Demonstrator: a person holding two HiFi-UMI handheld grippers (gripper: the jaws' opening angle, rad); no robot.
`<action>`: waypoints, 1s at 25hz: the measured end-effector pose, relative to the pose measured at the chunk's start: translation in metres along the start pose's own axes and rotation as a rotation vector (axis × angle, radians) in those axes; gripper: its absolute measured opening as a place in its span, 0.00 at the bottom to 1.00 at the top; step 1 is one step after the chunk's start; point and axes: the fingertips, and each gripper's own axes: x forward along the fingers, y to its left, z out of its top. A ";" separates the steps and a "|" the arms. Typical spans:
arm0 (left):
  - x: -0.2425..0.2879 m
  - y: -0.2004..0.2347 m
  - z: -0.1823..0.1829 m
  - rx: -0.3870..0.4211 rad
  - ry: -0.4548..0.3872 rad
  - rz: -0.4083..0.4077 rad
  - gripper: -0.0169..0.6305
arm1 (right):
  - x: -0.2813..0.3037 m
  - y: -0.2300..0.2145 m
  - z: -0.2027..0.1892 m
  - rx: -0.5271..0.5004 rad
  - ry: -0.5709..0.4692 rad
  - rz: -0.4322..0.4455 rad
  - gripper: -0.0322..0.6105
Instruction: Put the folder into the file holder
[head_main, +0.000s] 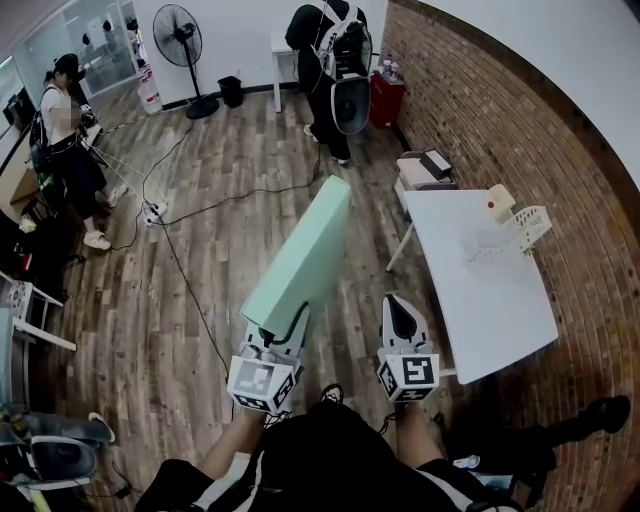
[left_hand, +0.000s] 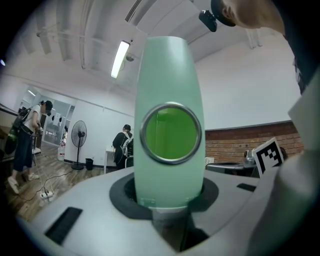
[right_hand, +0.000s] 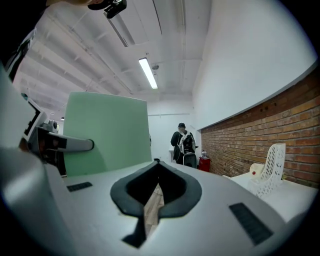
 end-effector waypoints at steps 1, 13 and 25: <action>0.010 -0.002 -0.001 0.001 0.001 -0.002 0.23 | 0.005 -0.010 -0.001 0.011 -0.004 -0.003 0.06; 0.099 -0.039 -0.010 0.018 0.056 -0.066 0.23 | 0.015 -0.094 -0.028 0.125 0.022 -0.062 0.06; 0.217 -0.066 -0.027 -0.008 0.095 -0.222 0.23 | 0.035 -0.194 -0.048 0.141 0.075 -0.234 0.06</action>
